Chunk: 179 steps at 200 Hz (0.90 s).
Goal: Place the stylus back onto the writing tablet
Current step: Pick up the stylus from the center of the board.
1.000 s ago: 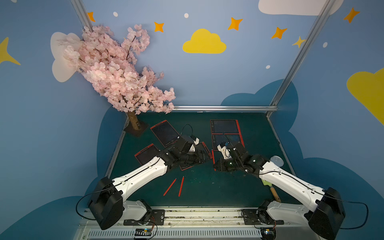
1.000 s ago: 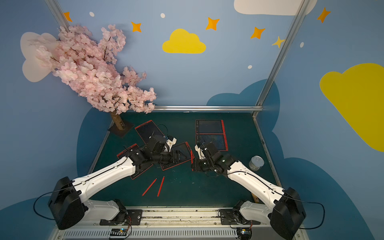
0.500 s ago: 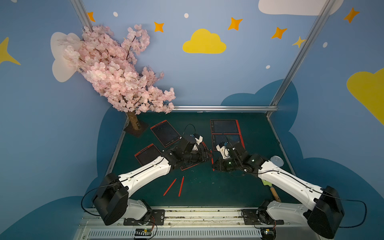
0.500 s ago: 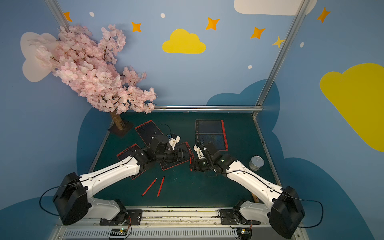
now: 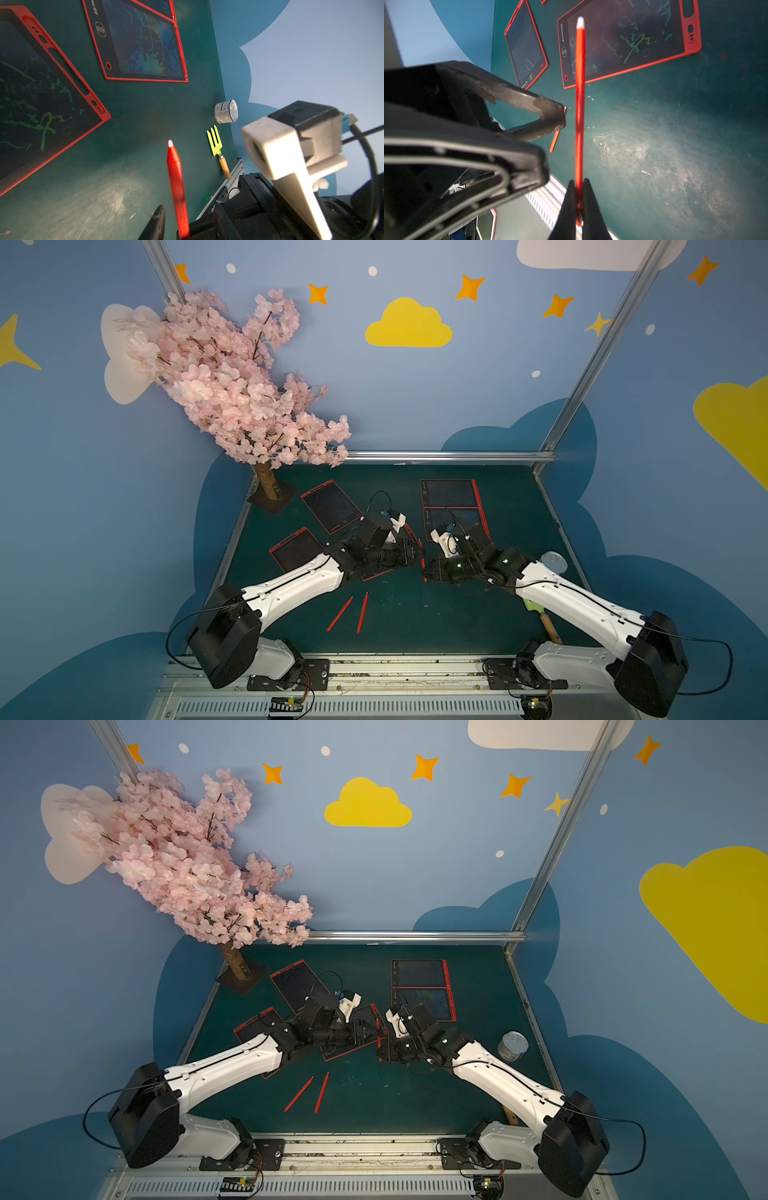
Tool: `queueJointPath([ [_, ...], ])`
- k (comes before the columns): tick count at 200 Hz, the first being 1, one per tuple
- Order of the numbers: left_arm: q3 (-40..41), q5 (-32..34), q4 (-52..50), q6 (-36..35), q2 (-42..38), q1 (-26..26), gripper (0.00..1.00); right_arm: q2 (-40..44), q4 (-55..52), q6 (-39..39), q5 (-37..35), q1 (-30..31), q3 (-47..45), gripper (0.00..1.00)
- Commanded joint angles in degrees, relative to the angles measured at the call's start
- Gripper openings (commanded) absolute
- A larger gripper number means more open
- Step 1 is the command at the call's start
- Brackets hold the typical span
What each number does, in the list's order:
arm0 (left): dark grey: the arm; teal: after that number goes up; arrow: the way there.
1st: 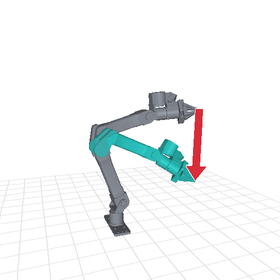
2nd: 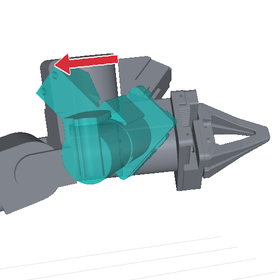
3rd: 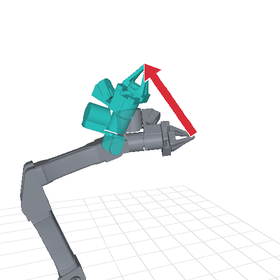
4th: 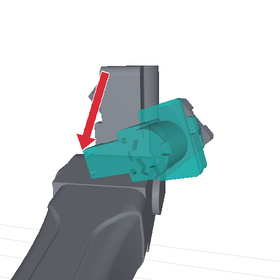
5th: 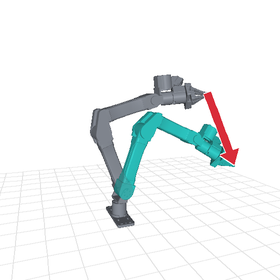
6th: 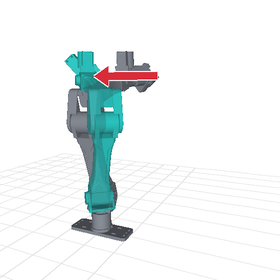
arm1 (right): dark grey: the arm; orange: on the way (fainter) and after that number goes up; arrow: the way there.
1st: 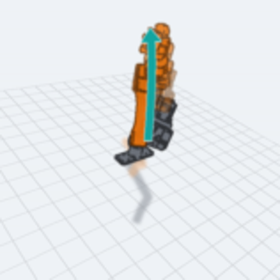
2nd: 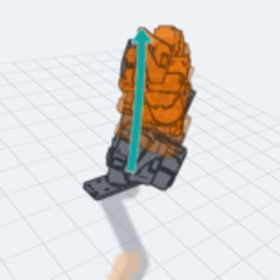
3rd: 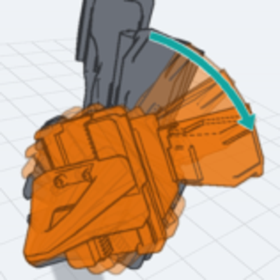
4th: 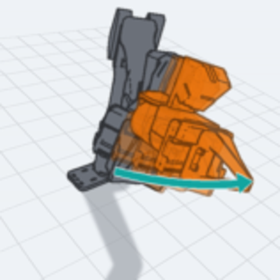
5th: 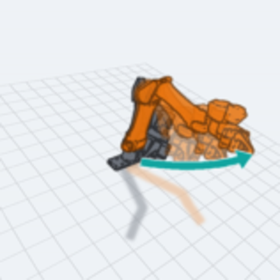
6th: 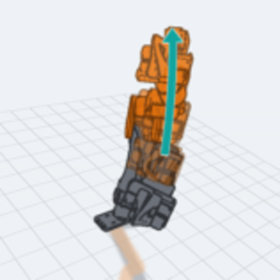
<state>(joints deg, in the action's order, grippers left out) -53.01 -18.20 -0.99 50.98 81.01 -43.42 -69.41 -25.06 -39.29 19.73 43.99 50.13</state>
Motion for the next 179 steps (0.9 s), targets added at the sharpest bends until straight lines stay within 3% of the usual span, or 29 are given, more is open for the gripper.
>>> queueJointPath([
  [1, 0.36, 0.15, 1.00, -0.57, 0.44, -0.40, 0.38, 0.54, 1.06, -0.48, 0.75, 0.08, -0.90, 0.00],
  [179, 0.51, 0.02, 2.09, 0.34, 1.75, -0.63, 0.35, 2.37, 1.88, -0.39, 1.76, 0.22, -1.96, 0.00],
])
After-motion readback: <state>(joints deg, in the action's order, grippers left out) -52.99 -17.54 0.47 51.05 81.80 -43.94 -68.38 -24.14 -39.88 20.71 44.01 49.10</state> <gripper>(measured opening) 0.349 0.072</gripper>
